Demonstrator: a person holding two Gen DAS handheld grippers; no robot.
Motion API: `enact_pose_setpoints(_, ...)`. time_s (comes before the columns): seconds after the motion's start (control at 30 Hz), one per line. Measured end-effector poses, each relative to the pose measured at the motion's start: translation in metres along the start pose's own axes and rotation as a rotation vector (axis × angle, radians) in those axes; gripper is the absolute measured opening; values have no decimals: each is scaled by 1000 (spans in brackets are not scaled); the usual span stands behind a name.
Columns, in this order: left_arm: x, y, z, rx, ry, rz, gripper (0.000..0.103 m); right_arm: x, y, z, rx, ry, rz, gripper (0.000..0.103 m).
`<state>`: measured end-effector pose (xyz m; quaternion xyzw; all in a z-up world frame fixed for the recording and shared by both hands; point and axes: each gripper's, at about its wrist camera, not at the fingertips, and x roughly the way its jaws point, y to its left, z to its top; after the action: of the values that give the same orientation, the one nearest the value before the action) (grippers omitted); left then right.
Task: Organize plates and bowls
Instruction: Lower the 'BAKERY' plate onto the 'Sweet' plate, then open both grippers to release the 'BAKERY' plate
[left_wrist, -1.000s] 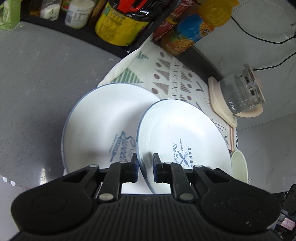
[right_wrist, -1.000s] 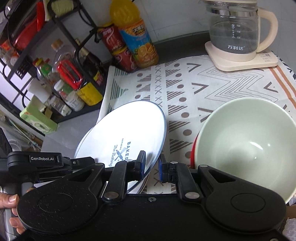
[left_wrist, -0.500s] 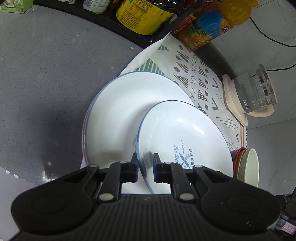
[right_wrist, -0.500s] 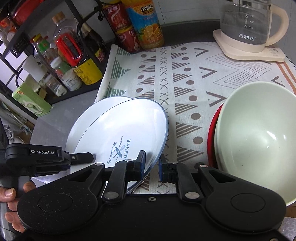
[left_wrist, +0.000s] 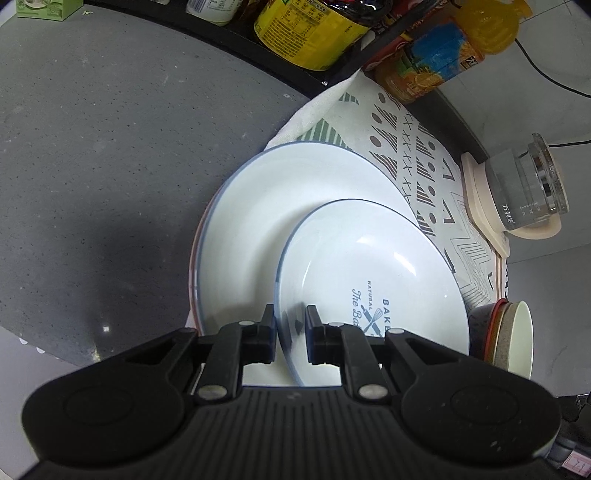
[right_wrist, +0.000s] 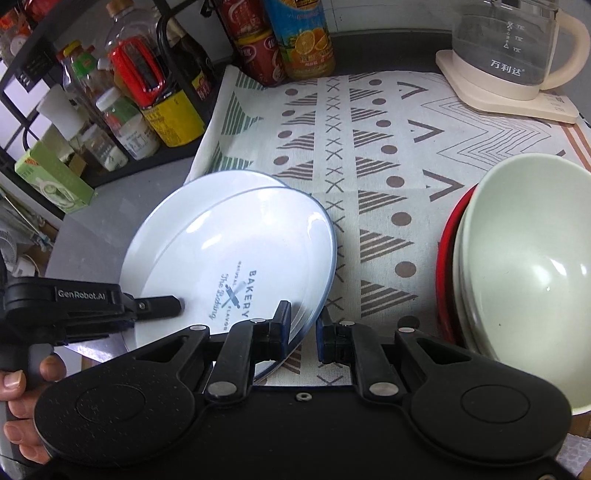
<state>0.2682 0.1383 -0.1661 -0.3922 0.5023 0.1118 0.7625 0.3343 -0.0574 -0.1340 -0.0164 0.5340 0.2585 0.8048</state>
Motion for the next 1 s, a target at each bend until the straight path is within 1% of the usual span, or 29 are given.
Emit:
enact_pose_setpoints(0.23,2,4,-2,-20,2,11,13,5,1,-2,4,8,-14,13)
enact_pose_setpoints(0.43,0,4,-2,-23,-4,22,13,10,4,-4,8,7,-43,15)
enact_pose_setpoints(0.57,-1,6,-3,-23,-8,32,13,14,8,-6,-13,-1,-67,17)
enact_pose_setpoints(0.6,-2,6,-3,-20,-10,37,13,14,10,-7,-27,-6,-84,21)
enact_pose_setpoints(0.63,-3,6,-2,-15,-12,43,13,15,12,-7,-39,-11,-102,22)
enact_pose_setpoints(0.73,-9,5,0,-11,-24,61,13,17,15,-8,-44,-9,-108,24)
enact_pose_setpoints(0.8,-16,3,2,6,-47,81,17,20,15,-9,-38,-6,-106,27)
enact_pose_setpoints(0.93,-30,1,8,26,-70,86,19,22,15,-11,-26,-4,-98,27)
enact_pose_setpoints(1.0,-36,1,10,34,-97,93,29,22,15,-13,-21,-11,-103,32)
